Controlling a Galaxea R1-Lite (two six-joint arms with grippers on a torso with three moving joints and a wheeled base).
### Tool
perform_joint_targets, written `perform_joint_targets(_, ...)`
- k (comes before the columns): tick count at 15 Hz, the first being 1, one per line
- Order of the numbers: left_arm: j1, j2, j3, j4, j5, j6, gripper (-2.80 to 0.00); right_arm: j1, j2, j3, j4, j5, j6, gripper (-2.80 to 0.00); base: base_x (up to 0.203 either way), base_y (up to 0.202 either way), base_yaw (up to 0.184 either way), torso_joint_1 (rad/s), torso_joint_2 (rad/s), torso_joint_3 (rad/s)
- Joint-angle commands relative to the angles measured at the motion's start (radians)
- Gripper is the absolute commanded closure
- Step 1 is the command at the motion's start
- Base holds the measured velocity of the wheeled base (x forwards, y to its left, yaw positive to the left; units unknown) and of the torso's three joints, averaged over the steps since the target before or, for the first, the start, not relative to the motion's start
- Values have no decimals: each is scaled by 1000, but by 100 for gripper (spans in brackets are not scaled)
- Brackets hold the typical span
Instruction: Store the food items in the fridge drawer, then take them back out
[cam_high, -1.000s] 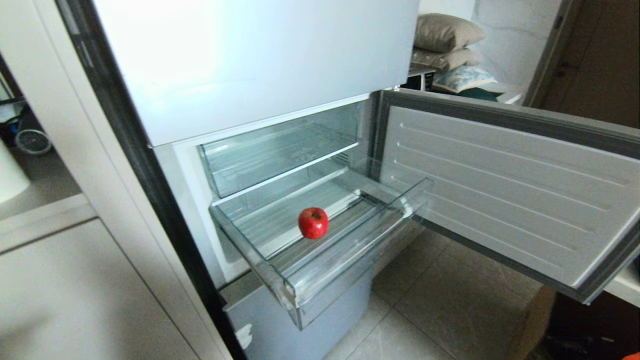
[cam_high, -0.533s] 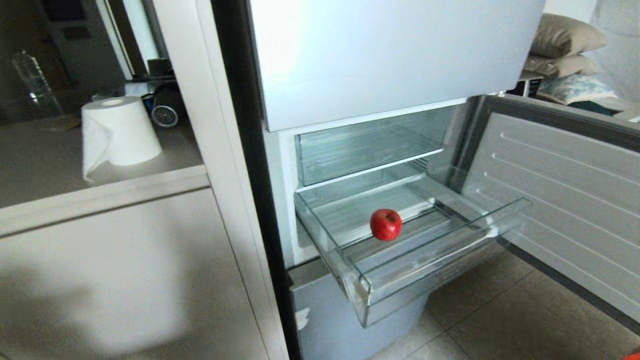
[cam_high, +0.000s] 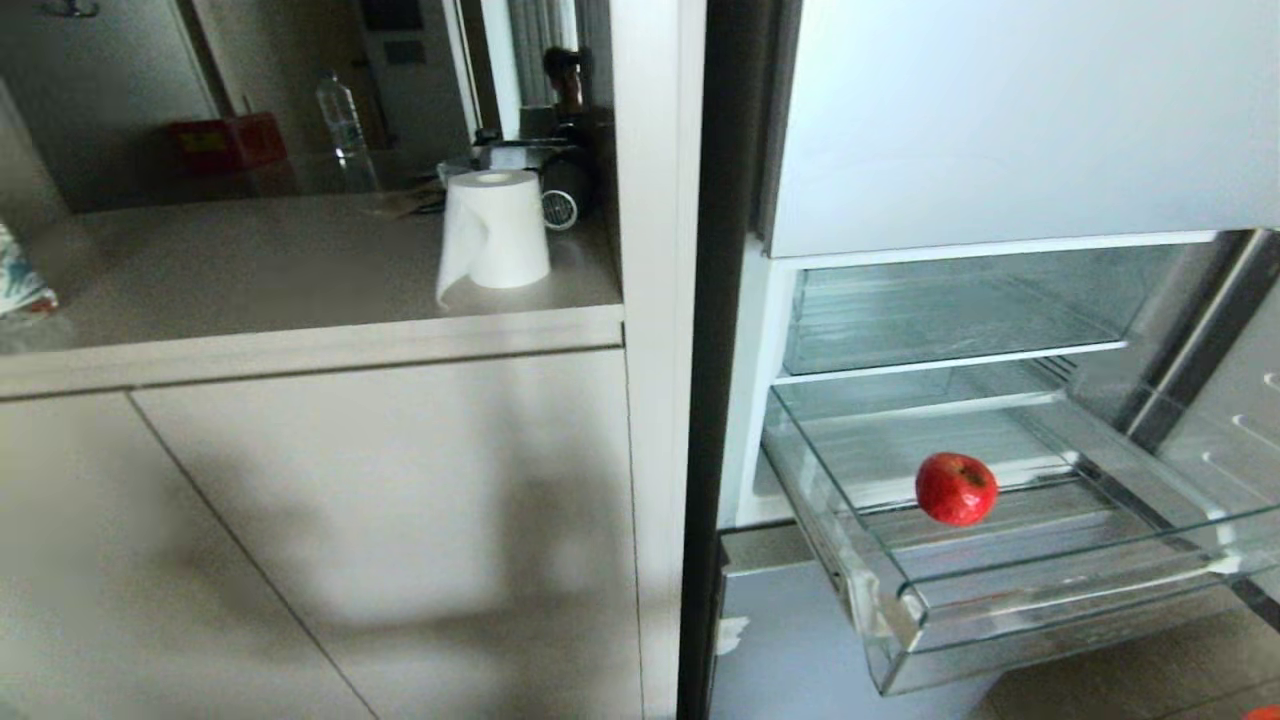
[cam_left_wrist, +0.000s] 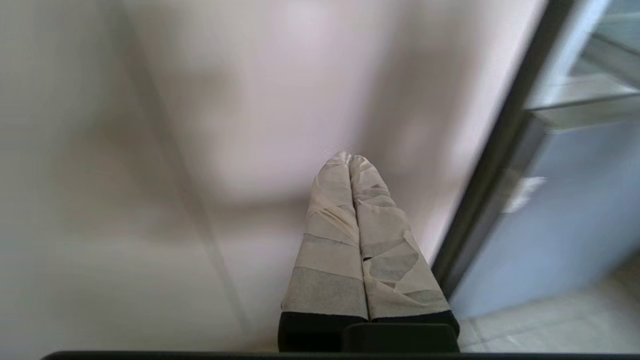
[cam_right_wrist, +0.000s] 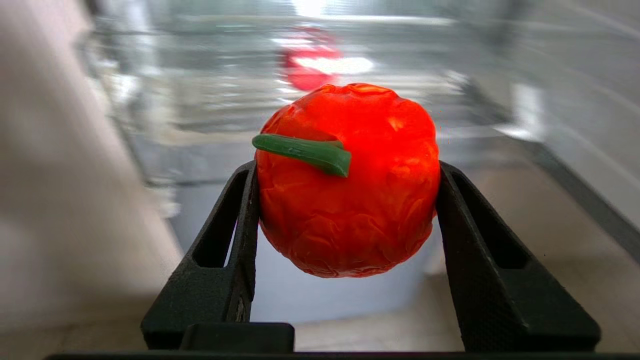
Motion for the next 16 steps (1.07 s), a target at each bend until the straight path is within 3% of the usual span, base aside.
perform_joint_targets(1,0,1,0,0,0,0,0,0,45,0,0,2,1,0,1,-4,122,2,2,7)
perform_joint_targets(4,0,0,0,0,0,0,0,3,202,-18,-93,7,-11,0,-1,-1,26,2,1,1)
perform_joint_targets(7,0,1,0,0,0,0,0,3,506,-125,-148,4,0,0,0,0,0,0,0,0)
perform_joint_targets(13,0,1,0,0,0,0,0,0,1202,-494,-207,3,50,0,0,0,0,0,0,0)
perform_joint_targets(16,0,0,0,0,0,0,0,-66,1468,-684,-272,-38,93,0,0,0,0,0,0,0)
